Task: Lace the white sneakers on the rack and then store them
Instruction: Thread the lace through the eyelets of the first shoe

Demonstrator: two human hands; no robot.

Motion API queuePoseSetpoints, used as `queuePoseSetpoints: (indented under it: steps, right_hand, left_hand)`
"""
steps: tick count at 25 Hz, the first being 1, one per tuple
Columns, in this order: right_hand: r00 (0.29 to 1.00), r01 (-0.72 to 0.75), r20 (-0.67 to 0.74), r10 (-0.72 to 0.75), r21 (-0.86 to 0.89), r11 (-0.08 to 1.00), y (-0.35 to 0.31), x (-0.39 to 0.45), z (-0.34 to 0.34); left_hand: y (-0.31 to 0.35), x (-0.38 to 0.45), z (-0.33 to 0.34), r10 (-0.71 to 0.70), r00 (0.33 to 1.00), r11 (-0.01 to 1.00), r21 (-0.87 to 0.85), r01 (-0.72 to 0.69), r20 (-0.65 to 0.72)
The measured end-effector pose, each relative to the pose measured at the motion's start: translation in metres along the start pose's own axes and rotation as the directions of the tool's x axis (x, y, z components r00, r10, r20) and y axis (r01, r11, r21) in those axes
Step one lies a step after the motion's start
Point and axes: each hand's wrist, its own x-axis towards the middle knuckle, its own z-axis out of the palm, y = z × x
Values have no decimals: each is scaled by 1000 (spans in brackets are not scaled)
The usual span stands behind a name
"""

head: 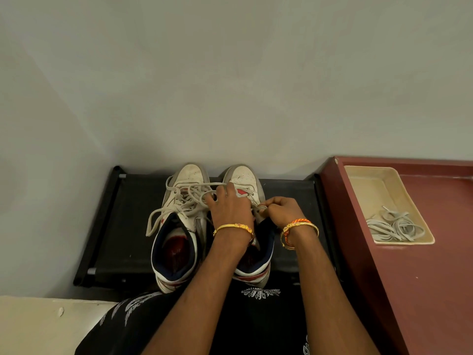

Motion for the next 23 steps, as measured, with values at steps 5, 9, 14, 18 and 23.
queuePoseSetpoints:
  steps: [5, 9, 14, 18, 23]
  right_hand:
    - [1000, -20, -12, 20, 8, 1000, 1, 2, 0]
    - [999, -31, -11, 31, 7, 999, 2, 3, 2]
    - [999, -31, -23, 31, 10, 999, 4, 3, 2]
    - [998, 53, -33, -56, -84, 995, -4, -7, 4]
    - [890, 417, 130, -438, -622, 663, -14, -22, 21]
  left_hand:
    - [-9, -5, -17, -121, 984, 939, -338, 71, -130]
    - [-40, -3, -37, -446, 820, 732, -674, 104, -358]
    - [-85, -1, -67, -857, 429, 186, -948, -258, -285]
    - [-95, -10, -68, -787, 502, 418, -908, 9, -358]
    - [-44, -31, -50, -346, 928, 873, -410, 264, -140]
